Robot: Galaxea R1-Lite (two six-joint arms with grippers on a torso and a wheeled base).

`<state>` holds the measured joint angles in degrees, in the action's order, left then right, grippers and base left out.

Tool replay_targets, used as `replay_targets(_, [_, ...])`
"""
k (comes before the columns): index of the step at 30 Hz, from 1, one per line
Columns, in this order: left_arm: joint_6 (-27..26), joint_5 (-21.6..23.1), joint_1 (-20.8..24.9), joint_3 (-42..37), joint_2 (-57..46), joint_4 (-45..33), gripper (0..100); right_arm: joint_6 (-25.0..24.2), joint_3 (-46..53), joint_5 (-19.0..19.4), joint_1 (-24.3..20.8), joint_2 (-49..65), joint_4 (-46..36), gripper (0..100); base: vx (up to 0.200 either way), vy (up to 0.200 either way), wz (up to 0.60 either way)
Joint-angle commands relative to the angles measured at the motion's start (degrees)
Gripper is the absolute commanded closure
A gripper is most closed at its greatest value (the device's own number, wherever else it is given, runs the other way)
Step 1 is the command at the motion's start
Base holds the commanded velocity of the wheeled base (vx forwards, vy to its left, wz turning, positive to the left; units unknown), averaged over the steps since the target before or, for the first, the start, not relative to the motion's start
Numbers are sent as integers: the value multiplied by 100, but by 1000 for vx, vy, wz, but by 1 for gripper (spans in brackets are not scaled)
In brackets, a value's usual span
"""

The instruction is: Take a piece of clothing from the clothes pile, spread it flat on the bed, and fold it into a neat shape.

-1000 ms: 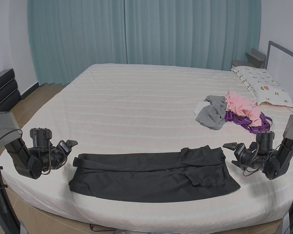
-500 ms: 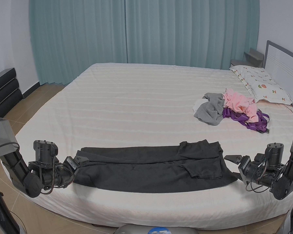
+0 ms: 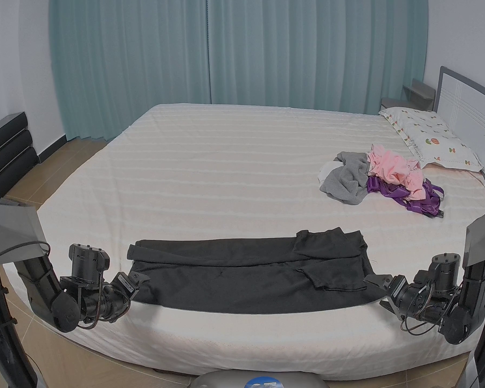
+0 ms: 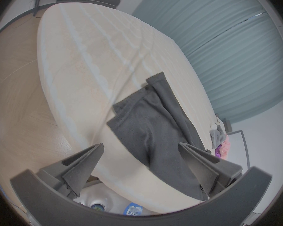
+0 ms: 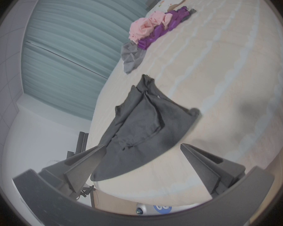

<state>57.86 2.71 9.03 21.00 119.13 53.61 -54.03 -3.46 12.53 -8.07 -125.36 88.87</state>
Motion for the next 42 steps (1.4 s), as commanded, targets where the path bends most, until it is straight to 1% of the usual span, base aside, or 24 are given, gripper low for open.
replay_targets(1, [15,-121,-24,158,322,0,0,-2,74,-84,-107,-226,60,0,0,0,0])
replay_targets(4, [24,-227,-68,264,445,0,0,-2,65,-181,-116,-261,60,0,0,0,0])
replay_targets(10, [217,-262,-77,413,454,0,0,-20,74,-181,-125,-253,60,0,0,0,0])
replay_targets(11, [217,-262,-77,413,454,0,100,-29,83,-181,-116,-244,60,0,0,0,0])
replay_targets(18, [252,-253,-112,413,471,0,100,-240,39,-190,-133,-340,60,0,0,0,0])
replay_targets(28, [235,-262,-112,404,454,0,100,-248,21,-242,-195,-437,60,0,0,0,0])
replay_targets(33, [235,-253,-112,404,436,0,100,-248,-5,-436,-327,-507,60,0,0,0,0])
replay_targets(35, [235,-253,-112,387,410,0,100,-292,-128,-638,-459,-604,60,0,0,0,0])
replay_targets(38, [235,-253,-112,387,392,0,100,-442,-295,-814,-476,-674,60,0,0,0,0])
replay_targets(42, [235,-244,-112,387,401,0,100,-486,-427,-902,-459,-710,60,0,0,0,0])
